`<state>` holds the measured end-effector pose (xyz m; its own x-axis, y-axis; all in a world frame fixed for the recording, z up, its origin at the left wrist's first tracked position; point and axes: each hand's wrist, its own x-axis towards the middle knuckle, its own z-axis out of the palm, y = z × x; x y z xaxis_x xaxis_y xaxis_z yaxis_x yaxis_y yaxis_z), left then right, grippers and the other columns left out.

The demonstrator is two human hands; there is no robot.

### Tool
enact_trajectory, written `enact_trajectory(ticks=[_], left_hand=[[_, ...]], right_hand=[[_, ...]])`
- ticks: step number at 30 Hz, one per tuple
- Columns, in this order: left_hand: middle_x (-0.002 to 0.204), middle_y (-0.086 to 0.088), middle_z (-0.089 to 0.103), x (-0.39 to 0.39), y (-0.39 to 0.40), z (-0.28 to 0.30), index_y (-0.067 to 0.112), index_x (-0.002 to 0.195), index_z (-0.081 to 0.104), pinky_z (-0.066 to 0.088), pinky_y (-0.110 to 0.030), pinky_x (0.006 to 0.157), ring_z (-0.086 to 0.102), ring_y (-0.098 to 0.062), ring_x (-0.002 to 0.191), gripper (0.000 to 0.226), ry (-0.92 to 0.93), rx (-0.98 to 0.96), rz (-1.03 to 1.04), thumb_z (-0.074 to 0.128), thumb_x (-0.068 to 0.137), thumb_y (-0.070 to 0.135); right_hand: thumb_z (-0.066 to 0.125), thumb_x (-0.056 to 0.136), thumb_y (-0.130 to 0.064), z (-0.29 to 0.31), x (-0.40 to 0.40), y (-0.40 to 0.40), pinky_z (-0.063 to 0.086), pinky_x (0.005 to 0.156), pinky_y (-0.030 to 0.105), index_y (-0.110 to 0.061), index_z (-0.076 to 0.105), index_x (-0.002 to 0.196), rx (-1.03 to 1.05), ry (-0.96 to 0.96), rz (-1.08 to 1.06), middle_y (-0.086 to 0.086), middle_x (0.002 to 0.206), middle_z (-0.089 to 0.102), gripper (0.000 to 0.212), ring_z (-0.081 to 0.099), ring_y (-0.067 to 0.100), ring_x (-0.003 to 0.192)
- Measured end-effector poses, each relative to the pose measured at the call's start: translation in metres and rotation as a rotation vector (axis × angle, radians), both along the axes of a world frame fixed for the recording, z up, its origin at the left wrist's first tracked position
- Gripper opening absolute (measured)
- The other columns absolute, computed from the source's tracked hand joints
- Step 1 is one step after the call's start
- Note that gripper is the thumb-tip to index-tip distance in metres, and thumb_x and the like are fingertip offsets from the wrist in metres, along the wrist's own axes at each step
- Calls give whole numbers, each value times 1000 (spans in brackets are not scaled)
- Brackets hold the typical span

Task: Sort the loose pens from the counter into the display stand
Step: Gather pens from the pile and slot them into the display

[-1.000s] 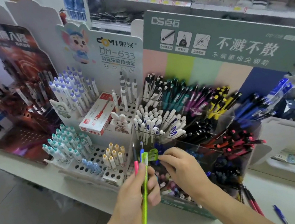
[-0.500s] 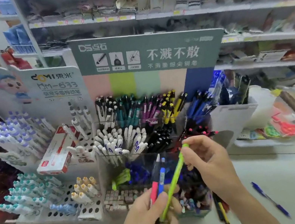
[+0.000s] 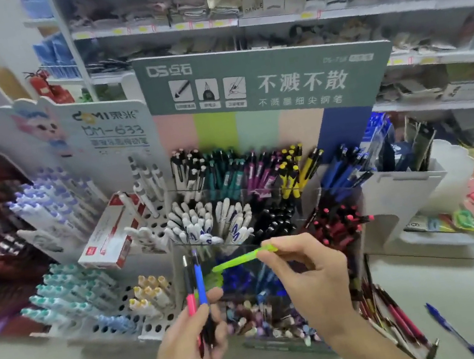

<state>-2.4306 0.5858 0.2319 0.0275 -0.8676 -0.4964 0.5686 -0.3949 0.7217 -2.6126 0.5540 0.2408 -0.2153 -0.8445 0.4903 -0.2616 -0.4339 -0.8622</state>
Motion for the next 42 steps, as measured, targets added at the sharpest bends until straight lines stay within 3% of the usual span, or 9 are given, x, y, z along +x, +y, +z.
enact_trajectory(ticks=[3,9,13,20,25,28,33,37,42], left_hand=[[63,-10,49,6,8,-2,-7,119,58,27,-19,33,45,-17,40,27,-1,-4,23,42,99,0],[62,-11,41,8,13,2,7,120,65,15,-15,37,26,-9,30,38,-106,-40,-27,54,90,28],[62,-11,43,5,5,6,3,116,66,18,-11,35,24,-7,33,33,-83,-50,-139,50,95,22],[67,-15,37,-3,-8,26,15,111,76,28,-17,40,32,-12,46,25,-79,-159,-520,59,95,23],[66,-23,57,-17,-20,44,15,111,74,27,-20,37,41,-17,39,36,-199,-215,-593,56,88,35],[54,-10,29,-23,-27,47,14,98,76,14,-23,40,18,-13,42,42,-244,-266,-475,48,88,43],[59,-7,34,-36,-36,54,5,116,61,16,-23,40,22,-14,45,27,-143,-221,-472,40,102,13],[62,-2,45,-45,-34,61,36,114,67,33,-22,46,36,-14,50,27,-502,-486,-542,52,102,18],[83,-5,69,-42,-36,75,44,107,71,48,-27,48,58,-23,52,40,-683,-536,-488,70,89,8]], right_hand=[[85,81,-11,-26,27,-25,59,71,24,-8,76,91,-24,183,75,-6,88,75,14,71,5,79],[73,90,-11,-47,54,-47,56,79,23,-10,78,104,18,576,205,0,102,67,15,65,9,86],[64,100,-13,-11,41,-17,47,75,9,-16,72,110,205,294,287,-8,97,66,13,64,-3,84],[68,94,-2,38,1,-1,58,68,25,-24,62,118,529,-152,370,5,90,71,33,72,14,76],[78,87,-7,61,-33,4,59,71,35,-32,71,102,298,-203,155,8,82,72,30,70,26,75],[72,88,-8,78,-62,-3,60,65,29,-20,67,103,95,-353,-134,12,78,72,20,72,27,69],[72,93,-18,76,-108,-30,60,77,49,-21,64,111,-207,-190,-513,12,88,72,21,73,34,78],[77,88,-9,68,-126,-51,55,79,17,-20,70,112,-82,123,-485,-10,90,73,27,70,3,81],[77,88,-14,55,-131,-60,43,95,19,-14,71,122,39,460,-500,2,107,65,35,55,9,101]])
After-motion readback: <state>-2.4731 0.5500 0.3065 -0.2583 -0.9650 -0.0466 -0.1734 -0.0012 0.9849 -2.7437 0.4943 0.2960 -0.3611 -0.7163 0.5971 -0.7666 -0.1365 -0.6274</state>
